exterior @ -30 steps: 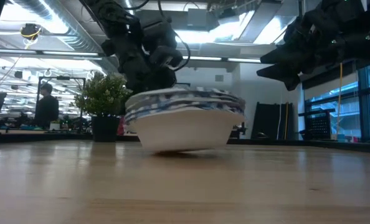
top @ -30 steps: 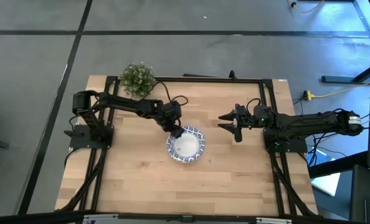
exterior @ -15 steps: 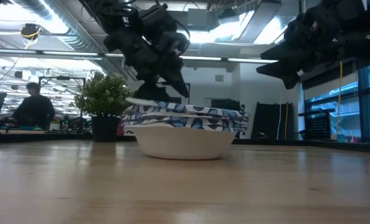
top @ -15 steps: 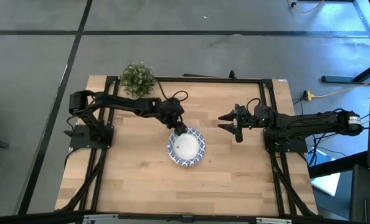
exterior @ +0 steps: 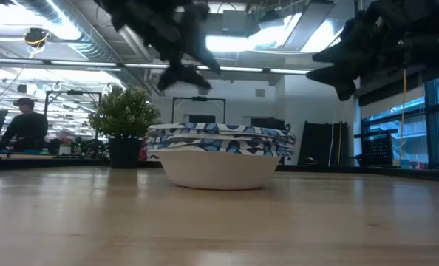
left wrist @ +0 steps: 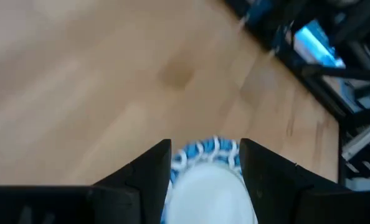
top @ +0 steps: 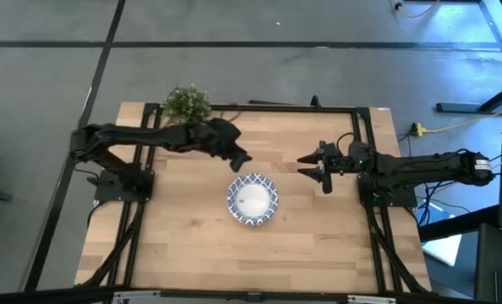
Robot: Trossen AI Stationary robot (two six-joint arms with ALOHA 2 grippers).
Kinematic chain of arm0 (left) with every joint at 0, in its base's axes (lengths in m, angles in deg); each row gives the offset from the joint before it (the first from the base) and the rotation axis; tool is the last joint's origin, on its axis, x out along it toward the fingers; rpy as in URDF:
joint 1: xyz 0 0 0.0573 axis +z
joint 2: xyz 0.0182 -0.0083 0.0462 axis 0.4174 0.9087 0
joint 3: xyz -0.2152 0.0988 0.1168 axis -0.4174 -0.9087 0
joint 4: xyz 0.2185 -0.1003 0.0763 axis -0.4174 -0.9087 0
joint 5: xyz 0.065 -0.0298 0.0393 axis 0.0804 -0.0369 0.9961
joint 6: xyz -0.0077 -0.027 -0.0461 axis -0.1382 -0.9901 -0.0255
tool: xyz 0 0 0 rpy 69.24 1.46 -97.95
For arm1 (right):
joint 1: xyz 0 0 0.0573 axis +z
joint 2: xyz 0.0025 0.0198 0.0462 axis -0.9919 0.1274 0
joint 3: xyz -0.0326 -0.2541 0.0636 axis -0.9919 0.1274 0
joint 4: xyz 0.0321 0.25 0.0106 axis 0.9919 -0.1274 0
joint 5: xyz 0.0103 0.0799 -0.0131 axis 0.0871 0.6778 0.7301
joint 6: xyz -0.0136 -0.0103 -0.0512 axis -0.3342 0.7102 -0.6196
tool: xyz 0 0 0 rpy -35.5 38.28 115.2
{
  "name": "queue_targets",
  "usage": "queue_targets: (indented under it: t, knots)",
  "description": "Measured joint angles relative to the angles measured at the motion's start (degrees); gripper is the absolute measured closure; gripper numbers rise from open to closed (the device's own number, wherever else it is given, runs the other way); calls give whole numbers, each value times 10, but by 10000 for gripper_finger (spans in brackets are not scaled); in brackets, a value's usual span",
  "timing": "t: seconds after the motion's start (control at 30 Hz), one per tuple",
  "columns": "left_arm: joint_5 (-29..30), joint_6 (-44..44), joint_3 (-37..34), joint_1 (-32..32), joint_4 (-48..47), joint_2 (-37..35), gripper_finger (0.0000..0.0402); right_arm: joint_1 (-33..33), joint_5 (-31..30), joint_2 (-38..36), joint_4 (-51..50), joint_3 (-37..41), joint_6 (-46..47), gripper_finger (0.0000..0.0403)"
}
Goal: Nest bowls inside each other
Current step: Return to Home Position
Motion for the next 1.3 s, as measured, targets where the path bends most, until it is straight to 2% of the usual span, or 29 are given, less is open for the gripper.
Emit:
queue_targets:
  t: [0.2, 0.33, 0.53, 0.7, 0.9, 1.03, 1.3]
  knots:
    - [94, 104, 0, -29, 2, -104, 218, -1, 7, -41, 1, 0, -3, 194]
    - [126, 170, 0, -58, -1, -163, 218, -2, 18, -75, -7, 0, -22, 194]
    - [124, 254, 0, -101, -14, -210, 218, -2, -7, -101, -177, -70, -108, 194]
    - [155, 264, -8, -117, -47, -236, 218, -15, -64, -106, -273, -152, -170, 194]
    - [193, 259, -83, -118, -50, -323, 218, -80, -66, -153, -324, -175, -182, 194]
    - [205, 260, -146, -118, 6, -403, 218, -123, -64, -204, -351, -169, -181, 194]
    - [220, 245, -261, -117, 24, -535, 218, -172, -62, -276, -358, -109, -150, 194]
